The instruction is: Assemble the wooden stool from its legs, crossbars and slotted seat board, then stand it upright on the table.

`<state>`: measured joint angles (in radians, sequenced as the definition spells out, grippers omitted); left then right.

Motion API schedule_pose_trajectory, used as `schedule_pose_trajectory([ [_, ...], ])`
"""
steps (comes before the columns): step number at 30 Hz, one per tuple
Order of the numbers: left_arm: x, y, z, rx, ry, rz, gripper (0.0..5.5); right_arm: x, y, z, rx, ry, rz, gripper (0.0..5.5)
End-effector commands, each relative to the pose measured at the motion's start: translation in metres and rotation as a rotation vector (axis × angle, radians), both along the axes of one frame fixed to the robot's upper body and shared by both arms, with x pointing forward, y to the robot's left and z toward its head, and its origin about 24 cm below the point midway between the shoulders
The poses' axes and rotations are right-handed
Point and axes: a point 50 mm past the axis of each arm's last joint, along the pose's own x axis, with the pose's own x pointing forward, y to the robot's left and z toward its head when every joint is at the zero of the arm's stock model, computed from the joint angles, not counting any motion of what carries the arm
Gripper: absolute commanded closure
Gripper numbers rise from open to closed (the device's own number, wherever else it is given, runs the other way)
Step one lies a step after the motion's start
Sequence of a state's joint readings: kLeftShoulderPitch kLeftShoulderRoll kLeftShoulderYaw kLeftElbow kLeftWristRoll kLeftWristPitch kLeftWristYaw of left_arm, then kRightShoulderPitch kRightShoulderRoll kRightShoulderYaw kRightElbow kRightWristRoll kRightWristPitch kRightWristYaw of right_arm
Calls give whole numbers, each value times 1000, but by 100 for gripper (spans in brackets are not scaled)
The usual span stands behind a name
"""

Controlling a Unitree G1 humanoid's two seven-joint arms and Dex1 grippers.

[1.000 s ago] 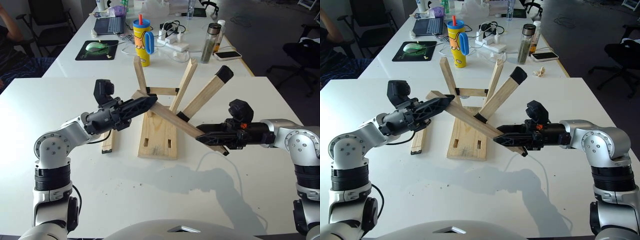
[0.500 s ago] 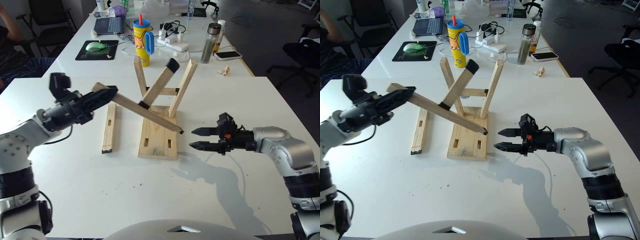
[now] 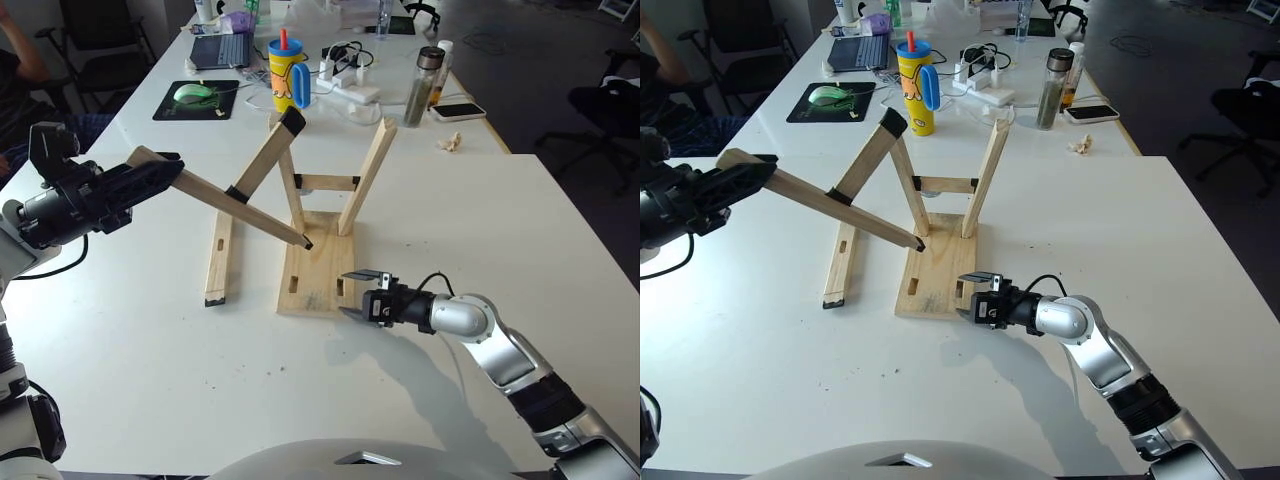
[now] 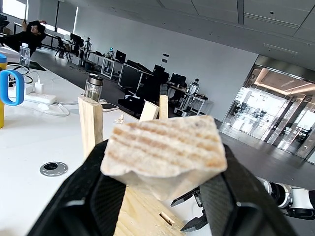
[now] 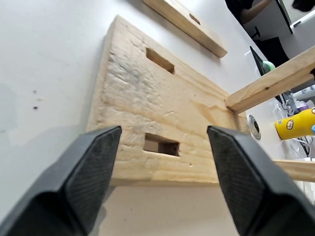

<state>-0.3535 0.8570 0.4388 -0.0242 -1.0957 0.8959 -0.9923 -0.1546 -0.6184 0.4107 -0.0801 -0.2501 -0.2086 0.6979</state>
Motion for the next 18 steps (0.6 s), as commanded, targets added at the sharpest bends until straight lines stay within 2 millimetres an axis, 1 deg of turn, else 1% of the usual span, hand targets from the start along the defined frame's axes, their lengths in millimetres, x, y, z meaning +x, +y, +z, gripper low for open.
schedule_pose_trajectory([
  [1,1,-9,-2,21,-24,-15,347,10,-8,-12,-104,-22,-37,226],
  [3,2,-12,-3,18,-29,-14,347,16,-9,-10,-90,-29,-46,226],
  [4,2,-12,-4,17,-29,-12,347,15,-8,-4,-39,-3,-37,226],
  [6,2,-13,-6,16,-25,-9,347,5,-3,4,54,101,22,226],
  [9,3,-11,-7,9,-21,2,347,-13,1,12,150,264,95,226],
  [11,3,-9,-7,2,-21,11,347,-18,4,15,185,320,111,226],
  [13,3,-9,-7,0,-23,15,347,-18,4,10,131,305,97,226],
  [16,2,-11,-7,8,-24,4,347,-6,-4,-10,-46,196,13,226],
  [18,2,-12,-6,13,-24,-6,347,-2,-6,-17,-104,151,-11,226],
])
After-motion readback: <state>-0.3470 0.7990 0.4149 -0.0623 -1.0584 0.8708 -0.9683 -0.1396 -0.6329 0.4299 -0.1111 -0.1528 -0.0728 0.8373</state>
